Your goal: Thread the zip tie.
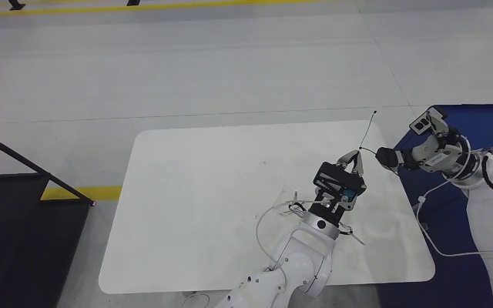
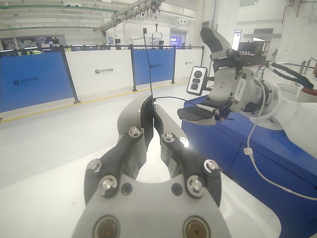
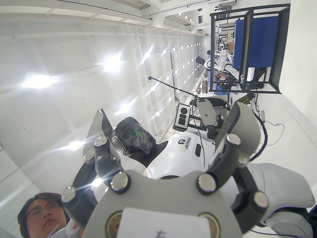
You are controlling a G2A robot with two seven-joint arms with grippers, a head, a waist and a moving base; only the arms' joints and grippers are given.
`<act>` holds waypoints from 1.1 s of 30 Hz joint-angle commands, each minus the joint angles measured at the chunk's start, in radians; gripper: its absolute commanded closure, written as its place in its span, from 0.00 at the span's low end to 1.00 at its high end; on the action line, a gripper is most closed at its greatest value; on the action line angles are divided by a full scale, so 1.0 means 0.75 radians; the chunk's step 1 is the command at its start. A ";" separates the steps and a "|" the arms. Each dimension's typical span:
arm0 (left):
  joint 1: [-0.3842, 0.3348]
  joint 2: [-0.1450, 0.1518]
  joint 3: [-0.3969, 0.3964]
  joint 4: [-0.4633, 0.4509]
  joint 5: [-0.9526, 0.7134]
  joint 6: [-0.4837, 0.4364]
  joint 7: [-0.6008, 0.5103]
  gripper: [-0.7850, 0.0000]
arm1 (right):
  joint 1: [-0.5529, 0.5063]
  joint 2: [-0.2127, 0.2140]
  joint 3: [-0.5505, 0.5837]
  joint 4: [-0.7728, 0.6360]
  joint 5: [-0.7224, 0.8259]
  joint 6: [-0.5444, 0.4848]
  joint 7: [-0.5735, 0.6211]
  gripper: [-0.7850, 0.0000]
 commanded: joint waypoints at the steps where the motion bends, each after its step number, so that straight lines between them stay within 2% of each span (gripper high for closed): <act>1: 0.007 0.005 -0.004 -0.001 0.029 -0.014 -0.004 1.00 | -0.021 0.002 -0.003 -0.026 -0.030 -0.003 -0.008 1.00; 5: 0.017 0.010 -0.006 -0.011 0.107 -0.013 -0.010 1.00 | -0.054 0.013 -0.003 -0.064 -0.144 0.017 -0.005 1.00; 9: 0.024 0.014 -0.017 -0.029 0.176 -0.002 -0.017 1.00 | -0.070 0.025 -0.018 -0.097 -0.259 0.008 0.062 1.00; 17: 0.042 0.024 -0.009 -0.045 0.245 -0.010 -0.055 1.00 | -0.105 0.038 -0.055 -0.153 -0.037 0.046 0.080 1.00; 25: 0.049 0.034 0.007 -0.064 0.253 -0.011 -0.065 1.00 | -0.104 0.048 -0.072 -0.165 -0.037 0.058 0.065 1.00; 26: 0.050 0.035 0.008 -0.067 0.253 -0.012 -0.066 1.00 | -0.102 0.048 -0.074 -0.170 -0.048 0.054 0.061 0.79; 27: 0.051 0.036 0.009 -0.069 0.252 -0.015 -0.068 1.00 | -0.102 0.049 -0.077 -0.174 -0.062 0.047 0.058 0.63; 29: 0.052 0.037 0.008 -0.075 0.254 -0.013 -0.067 1.00 | -0.102 0.048 -0.081 -0.175 -0.067 0.041 0.053 0.56; 33: 0.056 0.038 -0.001 -0.081 0.261 -0.009 -0.063 1.00 | -0.093 0.047 -0.087 -0.166 -0.054 0.044 0.045 0.53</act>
